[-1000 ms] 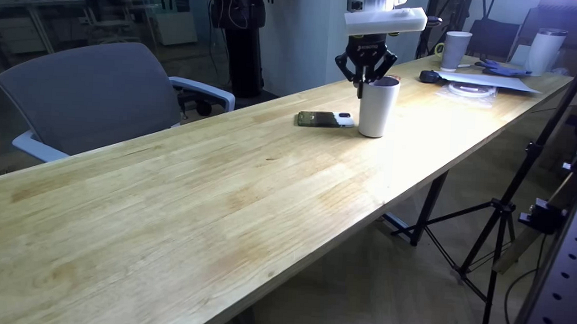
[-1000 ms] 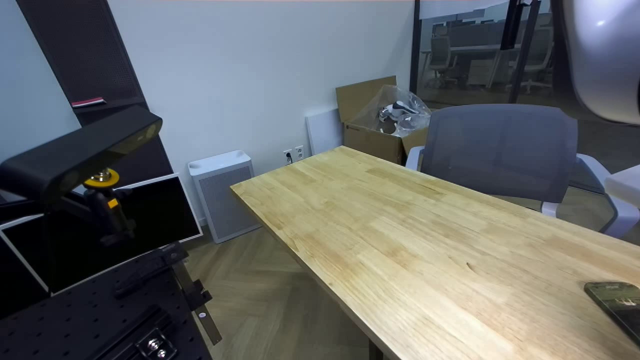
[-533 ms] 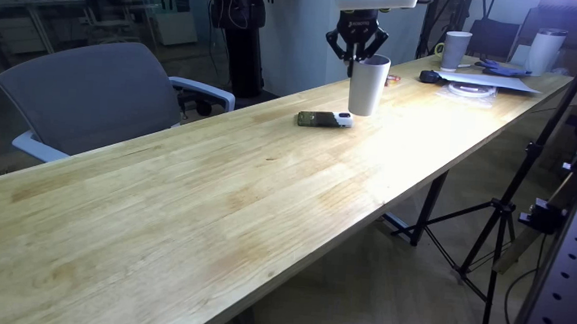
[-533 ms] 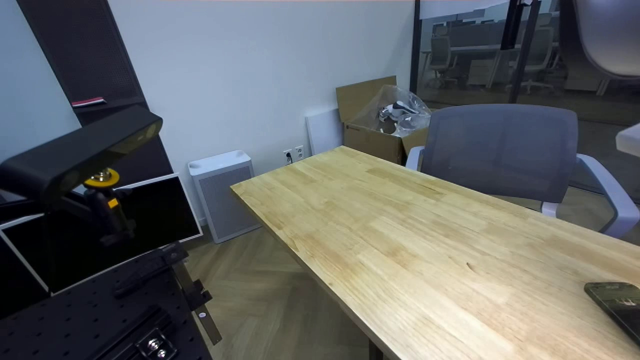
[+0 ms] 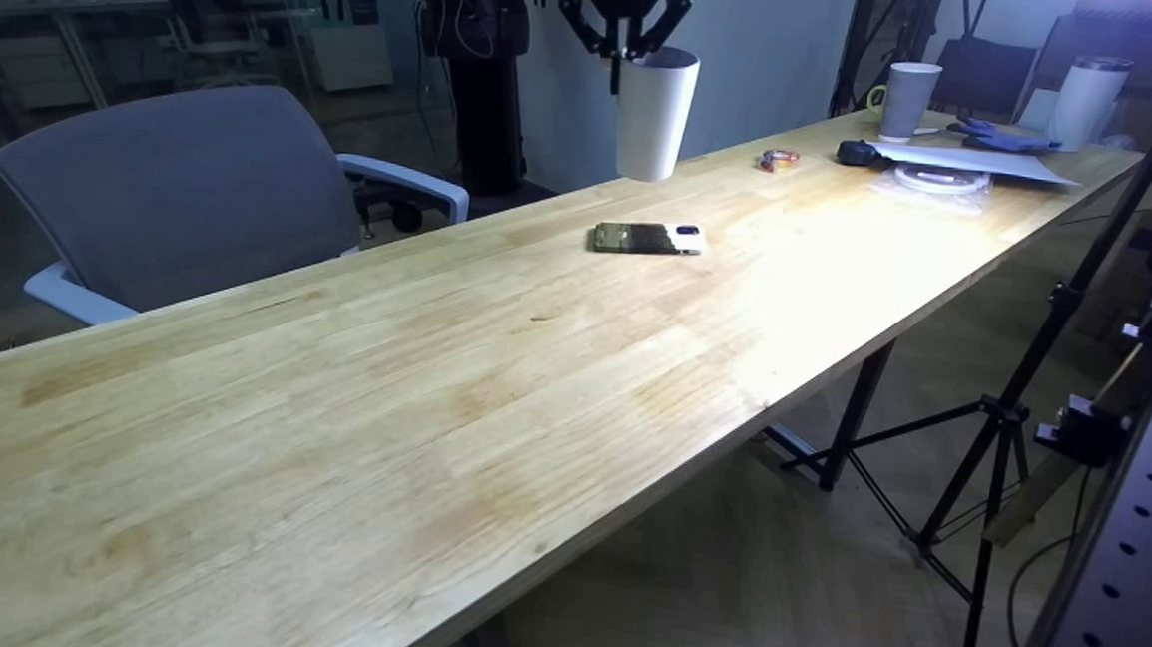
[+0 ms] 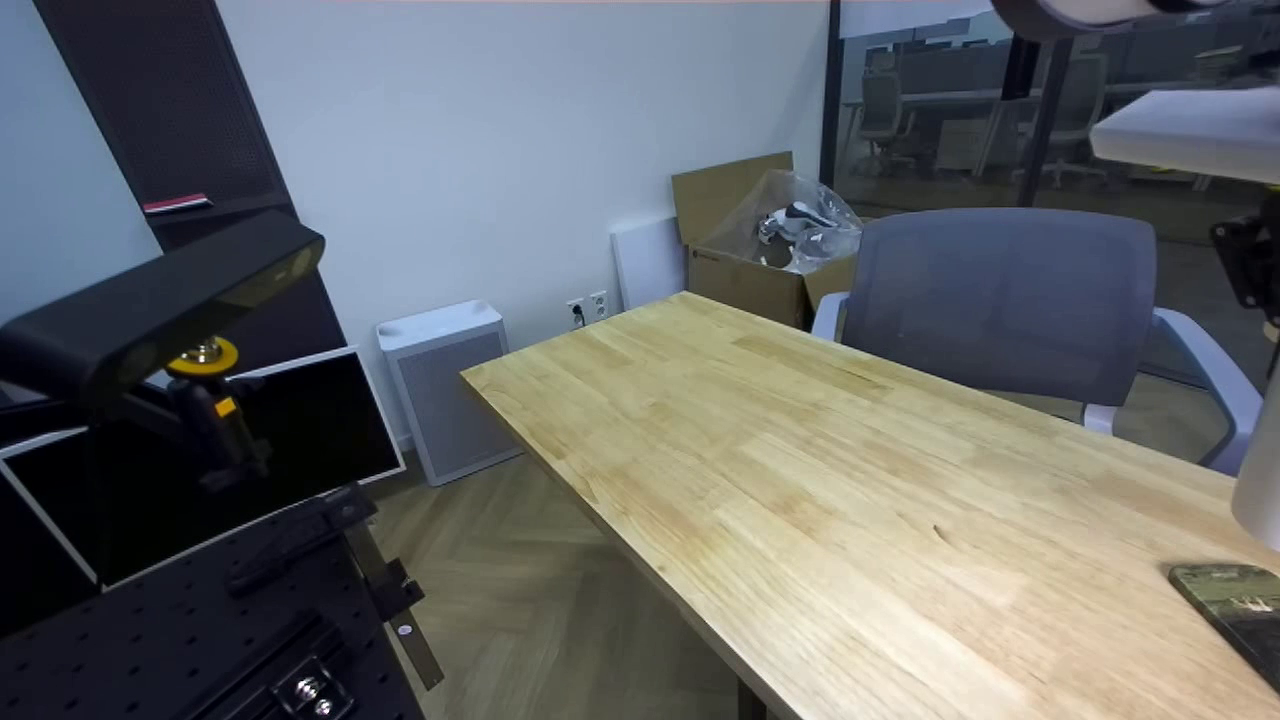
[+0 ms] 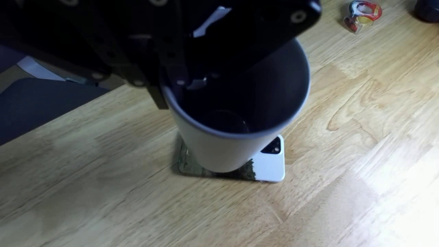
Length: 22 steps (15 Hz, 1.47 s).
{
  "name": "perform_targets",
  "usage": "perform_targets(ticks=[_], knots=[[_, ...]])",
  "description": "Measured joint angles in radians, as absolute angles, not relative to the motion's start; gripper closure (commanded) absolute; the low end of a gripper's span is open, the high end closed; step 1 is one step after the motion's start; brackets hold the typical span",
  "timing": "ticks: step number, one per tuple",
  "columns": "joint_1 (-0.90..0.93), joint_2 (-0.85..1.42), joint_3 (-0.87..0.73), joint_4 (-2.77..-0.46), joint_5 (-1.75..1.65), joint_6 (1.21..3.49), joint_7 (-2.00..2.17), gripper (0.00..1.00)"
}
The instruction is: Move the mug to the left side of the table
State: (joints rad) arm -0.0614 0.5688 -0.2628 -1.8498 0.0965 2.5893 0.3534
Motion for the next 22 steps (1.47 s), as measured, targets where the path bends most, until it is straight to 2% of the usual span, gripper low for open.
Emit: perform_targets(ticks=[11,22], knots=[[0.167,0.594,-0.372,-1.813,-0.044,2.544,1.012,0.98],[0.203,0.639,-0.263,-1.793,-0.007,2.558,1.409,0.98]])
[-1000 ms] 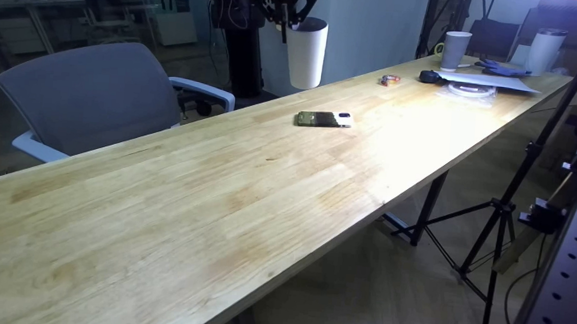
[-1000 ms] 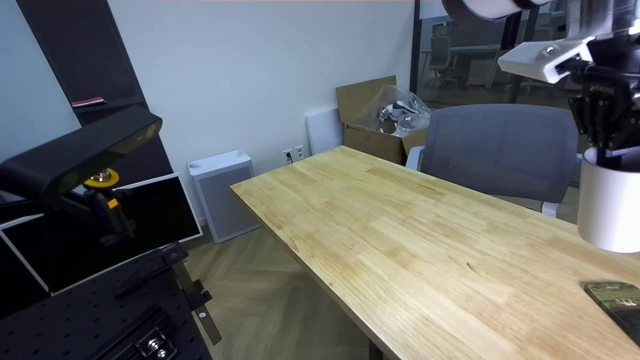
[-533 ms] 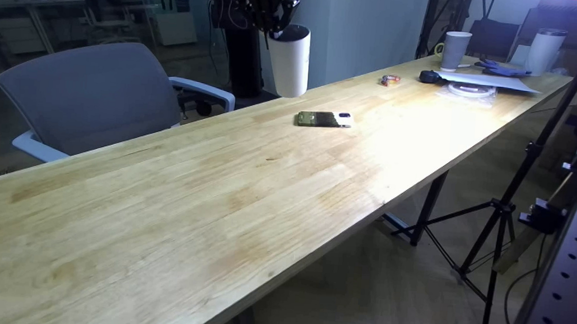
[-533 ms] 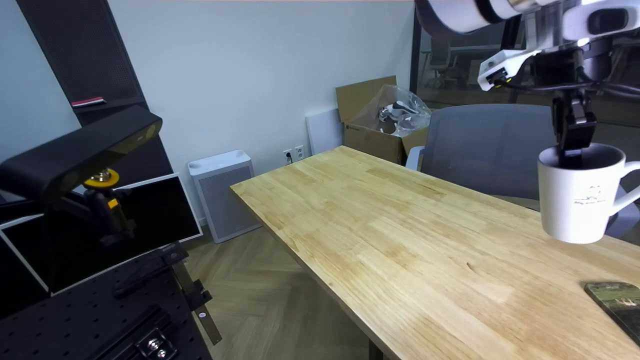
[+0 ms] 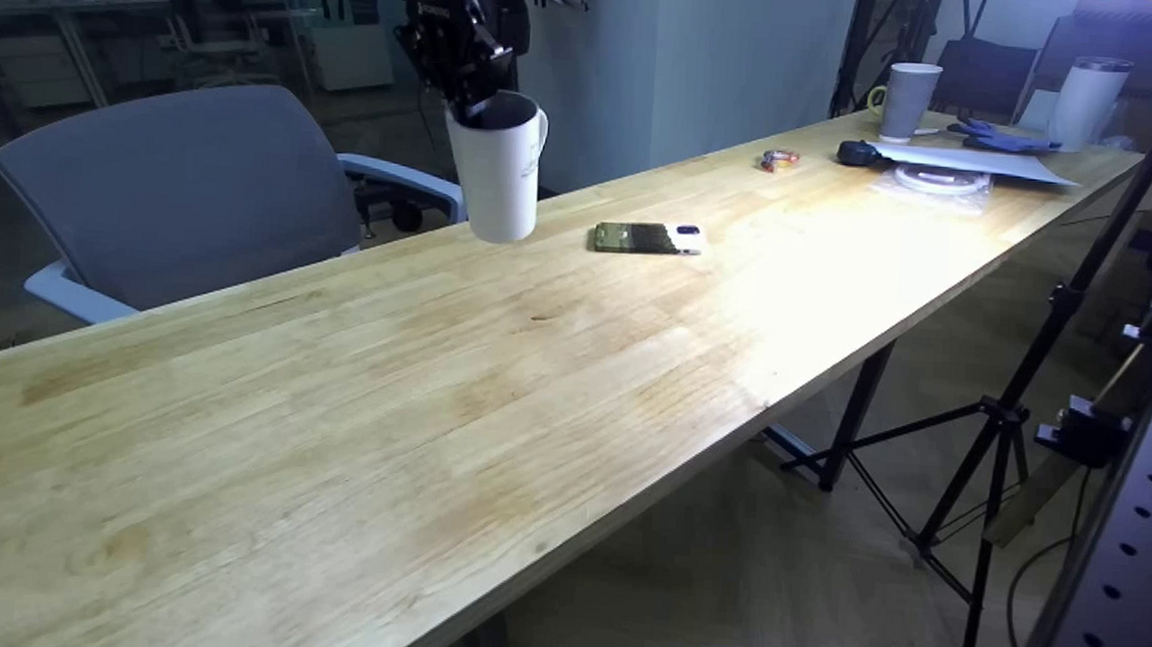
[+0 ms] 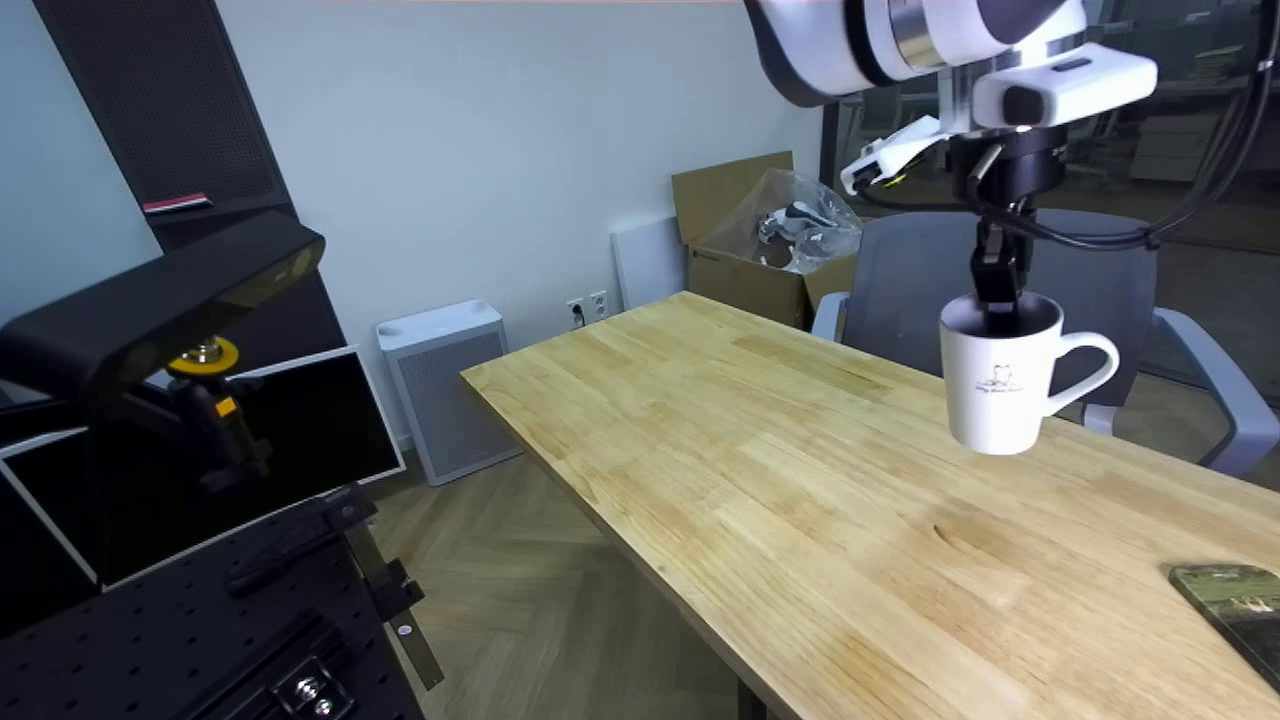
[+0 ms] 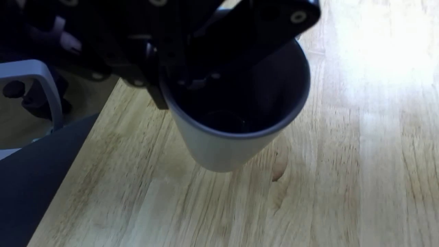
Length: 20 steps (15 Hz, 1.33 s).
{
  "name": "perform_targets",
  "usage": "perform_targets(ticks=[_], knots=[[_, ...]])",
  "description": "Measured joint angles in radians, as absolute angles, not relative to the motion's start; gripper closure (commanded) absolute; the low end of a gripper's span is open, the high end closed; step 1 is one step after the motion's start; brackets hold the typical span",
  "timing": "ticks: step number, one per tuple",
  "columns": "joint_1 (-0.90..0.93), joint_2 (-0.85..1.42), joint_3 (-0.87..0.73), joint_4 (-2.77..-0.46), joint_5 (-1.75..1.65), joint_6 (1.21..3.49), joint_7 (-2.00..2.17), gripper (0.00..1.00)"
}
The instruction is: Move the mug to the left side of the table
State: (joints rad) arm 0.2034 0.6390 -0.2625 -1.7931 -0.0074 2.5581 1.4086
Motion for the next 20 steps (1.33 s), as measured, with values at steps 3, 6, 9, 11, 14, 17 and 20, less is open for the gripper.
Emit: perform_targets(ticks=[3,6,9,11,14,17,20], knots=[[0.203,0.651,-0.238,-1.794,0.038,2.574,1.496,0.98],[0.186,0.672,-0.195,-1.795,0.106,2.599,1.519,0.98],[0.167,0.700,-0.140,-1.794,0.166,2.615,1.519,0.98],[0.158,0.721,-0.114,-1.793,0.186,2.614,1.519,0.98],[0.150,0.747,-0.100,-1.791,0.194,2.605,1.517,0.98],[0.145,0.756,-0.098,-1.782,0.195,2.588,1.517,0.98],[0.140,0.758,-0.099,-1.776,0.195,2.573,1.516,0.60]])
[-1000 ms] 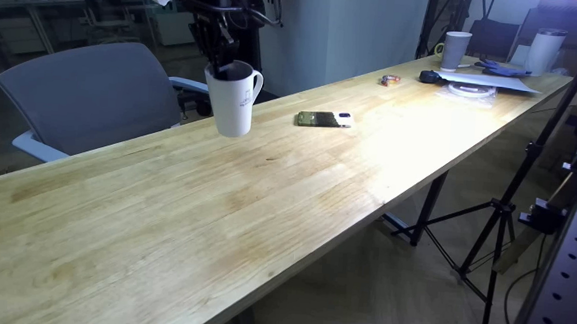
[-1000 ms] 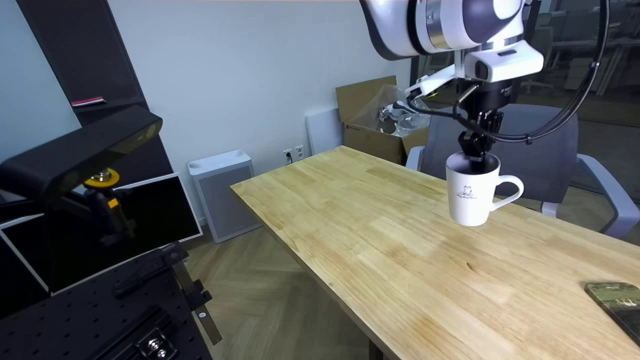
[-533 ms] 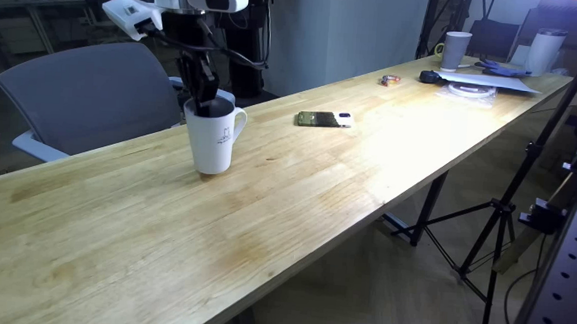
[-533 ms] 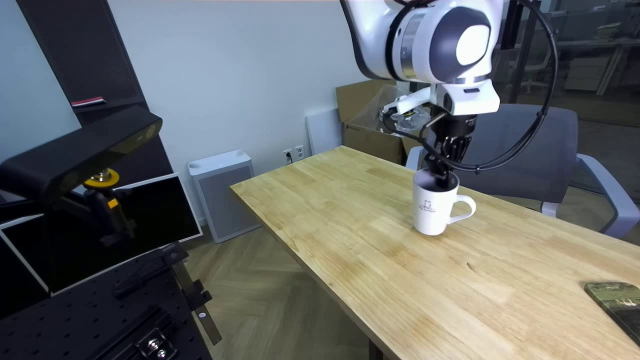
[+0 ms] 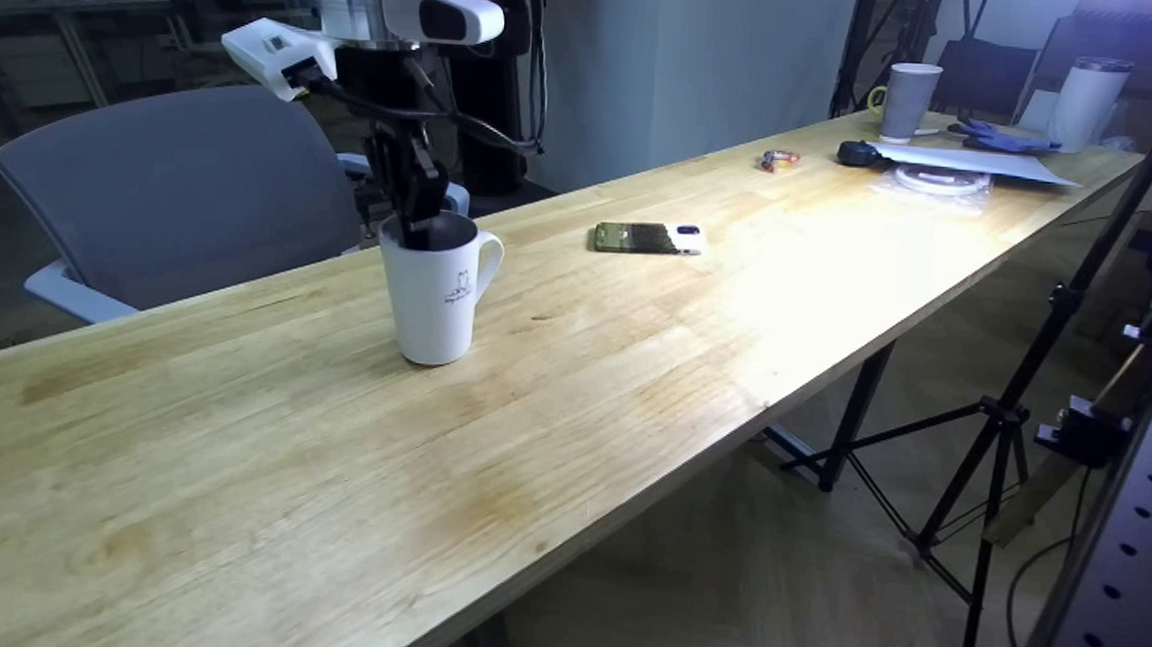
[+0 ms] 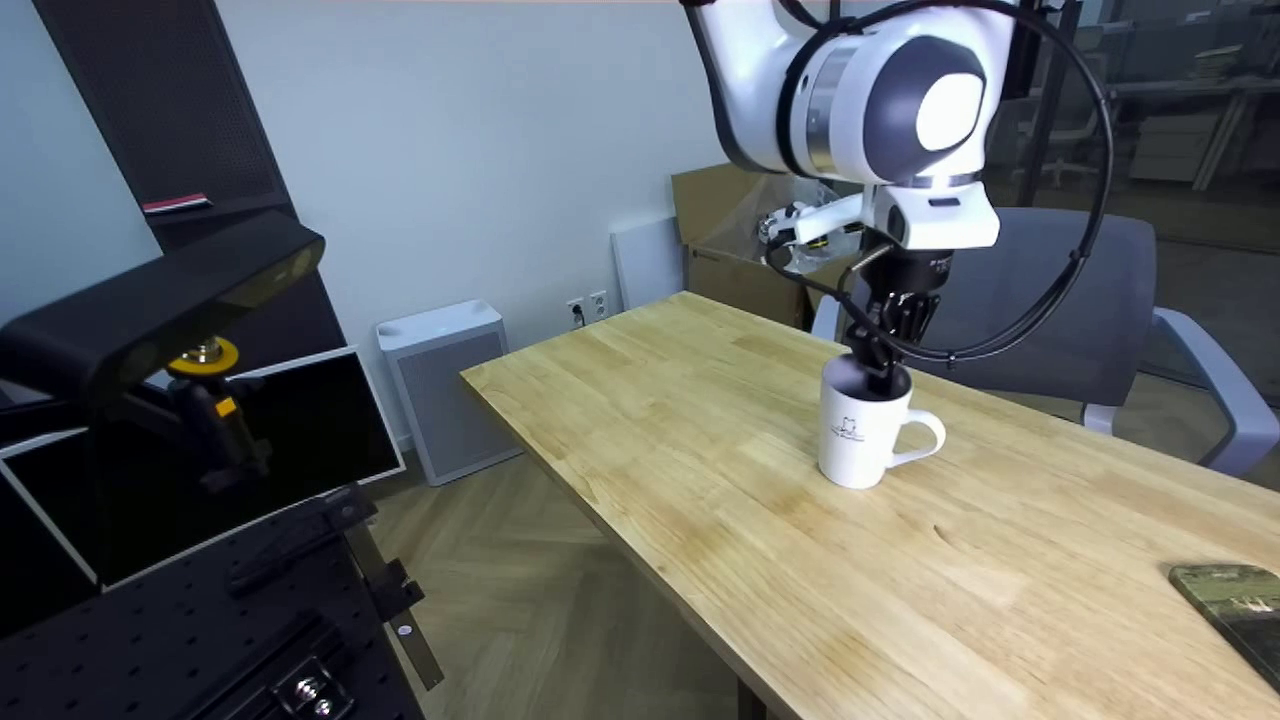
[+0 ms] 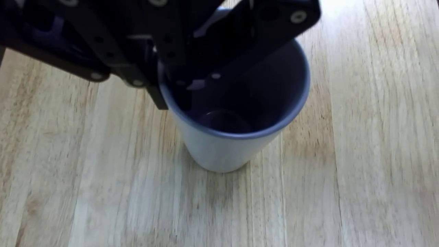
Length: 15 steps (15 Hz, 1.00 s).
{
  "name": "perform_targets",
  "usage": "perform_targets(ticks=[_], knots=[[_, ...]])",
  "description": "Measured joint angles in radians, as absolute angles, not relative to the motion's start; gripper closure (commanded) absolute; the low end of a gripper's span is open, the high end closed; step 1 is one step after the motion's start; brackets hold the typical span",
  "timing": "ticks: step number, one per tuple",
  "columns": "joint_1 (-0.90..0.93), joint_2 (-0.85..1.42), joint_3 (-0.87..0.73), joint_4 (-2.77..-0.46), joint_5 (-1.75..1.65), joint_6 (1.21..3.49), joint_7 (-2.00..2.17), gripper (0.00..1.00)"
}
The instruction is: Move the mug to the left side of the table
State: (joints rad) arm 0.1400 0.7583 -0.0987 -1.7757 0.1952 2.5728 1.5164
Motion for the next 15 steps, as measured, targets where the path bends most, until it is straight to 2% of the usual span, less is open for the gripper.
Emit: perform_targets(ticks=[6,9,15], knots=[[0.150,0.759,-0.109,-1.750,0.150,2.515,1.514,0.18],[0.166,0.755,-0.116,-1.727,0.096,2.483,1.512,0.01],[0.196,0.688,-0.127,-1.711,-0.008,2.437,1.481,0.00]])
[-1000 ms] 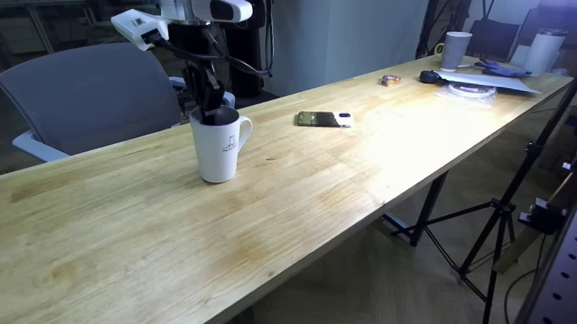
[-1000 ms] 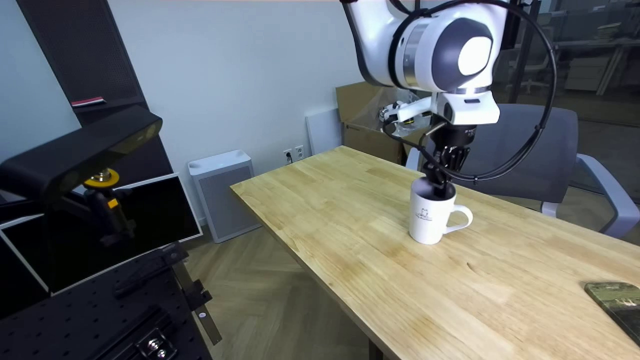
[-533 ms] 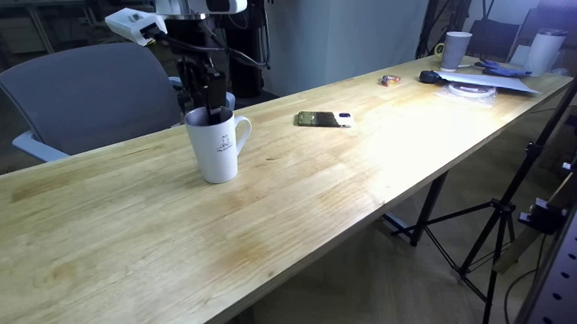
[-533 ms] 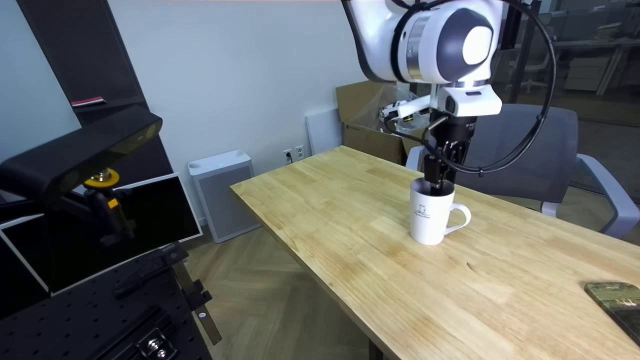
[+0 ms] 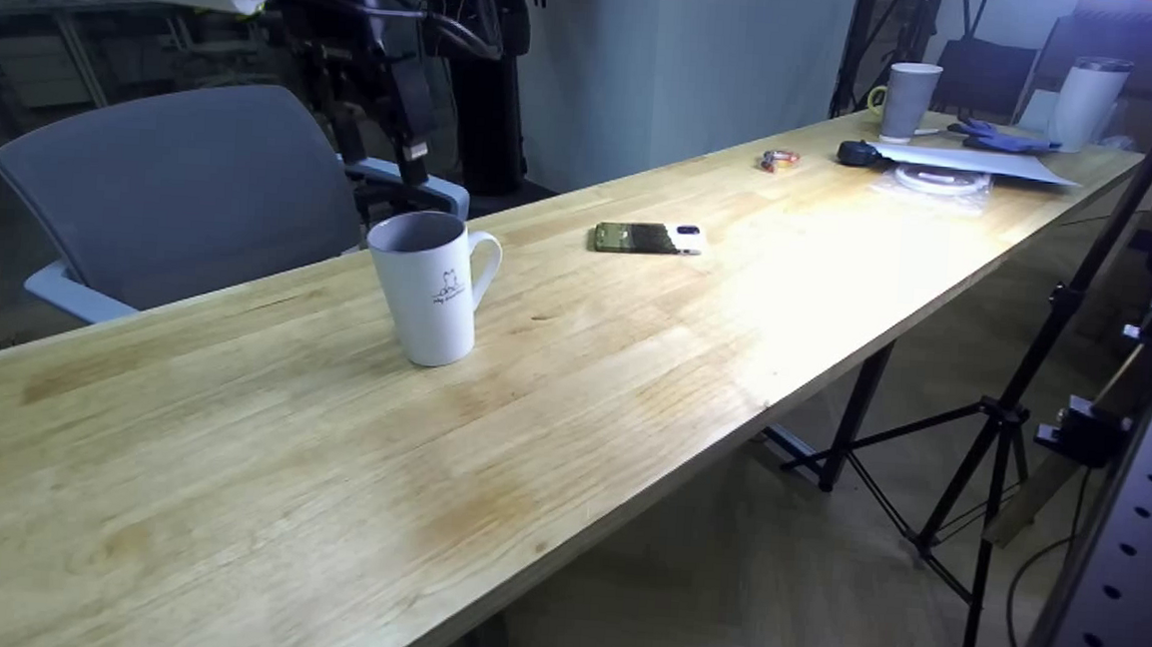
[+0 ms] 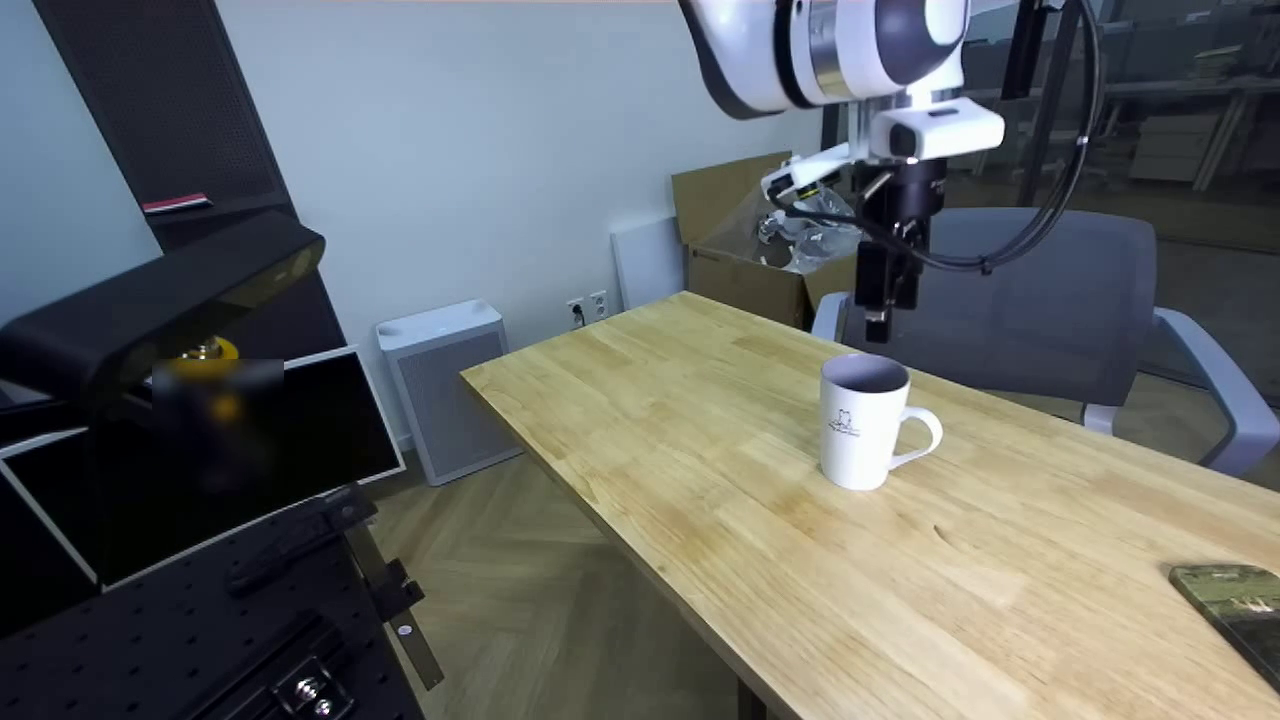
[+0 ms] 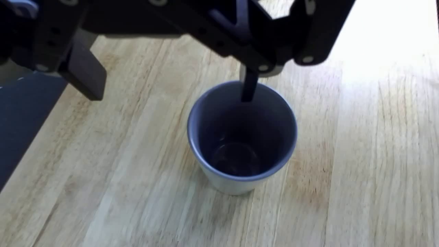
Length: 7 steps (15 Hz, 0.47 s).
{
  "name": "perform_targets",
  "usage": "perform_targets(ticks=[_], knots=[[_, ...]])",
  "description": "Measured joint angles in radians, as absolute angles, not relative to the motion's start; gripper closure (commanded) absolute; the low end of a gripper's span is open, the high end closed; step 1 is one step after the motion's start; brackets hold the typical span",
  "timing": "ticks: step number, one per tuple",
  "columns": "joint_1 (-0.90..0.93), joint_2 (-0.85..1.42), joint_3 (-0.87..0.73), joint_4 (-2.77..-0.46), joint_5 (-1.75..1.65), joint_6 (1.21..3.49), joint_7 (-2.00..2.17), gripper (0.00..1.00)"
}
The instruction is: Move the mug to the left side of the table
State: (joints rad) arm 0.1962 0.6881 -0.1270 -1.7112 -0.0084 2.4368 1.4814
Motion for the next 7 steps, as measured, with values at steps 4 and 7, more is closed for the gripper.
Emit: perform_targets(ticks=[4,7], knots=[[0.185,0.537,-0.128,-1.765,-0.045,2.442,1.360,0.00],[0.178,0.508,-0.127,-1.780,-0.043,2.435,1.347,0.00]])
